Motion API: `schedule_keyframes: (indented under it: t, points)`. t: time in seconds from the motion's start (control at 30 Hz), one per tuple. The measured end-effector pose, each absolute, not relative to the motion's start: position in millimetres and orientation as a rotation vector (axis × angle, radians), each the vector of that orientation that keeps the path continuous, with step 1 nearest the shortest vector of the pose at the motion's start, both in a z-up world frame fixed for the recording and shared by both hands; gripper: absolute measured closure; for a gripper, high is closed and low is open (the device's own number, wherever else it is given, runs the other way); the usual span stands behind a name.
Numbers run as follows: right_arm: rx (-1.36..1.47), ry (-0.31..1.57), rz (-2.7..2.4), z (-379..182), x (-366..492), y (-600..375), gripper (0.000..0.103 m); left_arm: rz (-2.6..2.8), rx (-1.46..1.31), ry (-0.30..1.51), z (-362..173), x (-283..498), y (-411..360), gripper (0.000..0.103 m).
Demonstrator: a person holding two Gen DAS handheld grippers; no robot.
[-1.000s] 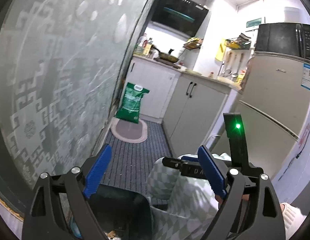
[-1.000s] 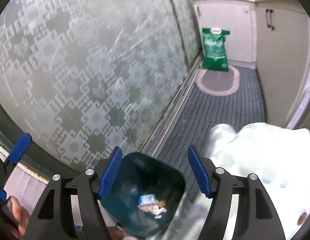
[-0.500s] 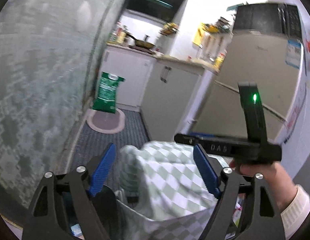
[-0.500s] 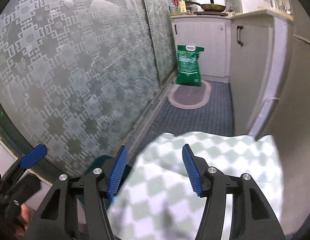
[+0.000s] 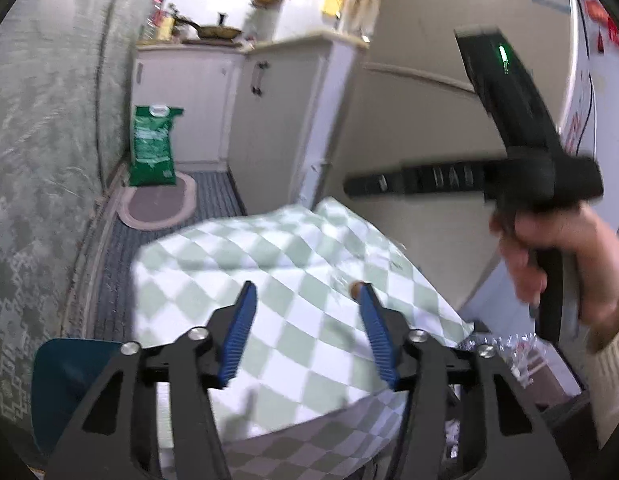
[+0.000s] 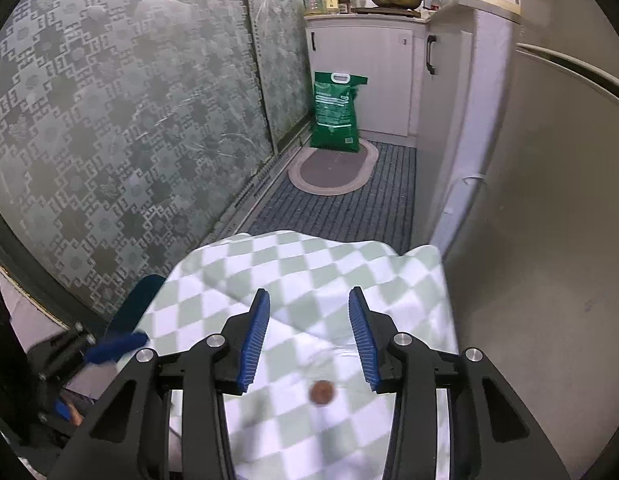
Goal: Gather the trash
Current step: 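Move both tools back to the table toward the remaining brown nut, then grasp the brown nut with the left tool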
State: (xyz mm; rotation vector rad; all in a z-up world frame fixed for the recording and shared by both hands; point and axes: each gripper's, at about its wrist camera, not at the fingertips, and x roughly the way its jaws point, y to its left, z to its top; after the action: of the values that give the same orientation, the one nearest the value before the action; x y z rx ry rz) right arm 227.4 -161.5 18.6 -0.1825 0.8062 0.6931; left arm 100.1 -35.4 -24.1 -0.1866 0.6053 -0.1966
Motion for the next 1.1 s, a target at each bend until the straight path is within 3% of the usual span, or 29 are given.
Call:
schedule_keyframes:
  t: [0.23,0.4,1.0,1.1]
  points:
    - [-0.188,0.851,0.685,-4.4,240.6,-188.2,0.071,-0.249,-0.172,0.687,-48.5,125.2,-75.5,0.066]
    - [-0.153,0.876,0.696,-9.7,247.6,-209.2,0.078,-0.249,-0.157,0.728,-64.1,139.4,-91.8,0.068]
    - [-0.157,0.912,0.709,-24.3,249.0,-231.2,0.078,-0.169,-0.152,0.761,-76.3,177.4,-110.2,0.072]
    - [-0.165,0.914,0.714,-25.5,248.9,-230.7,0.078,-0.144,-0.131,0.756,-76.7,181.6,-110.4,0.081]
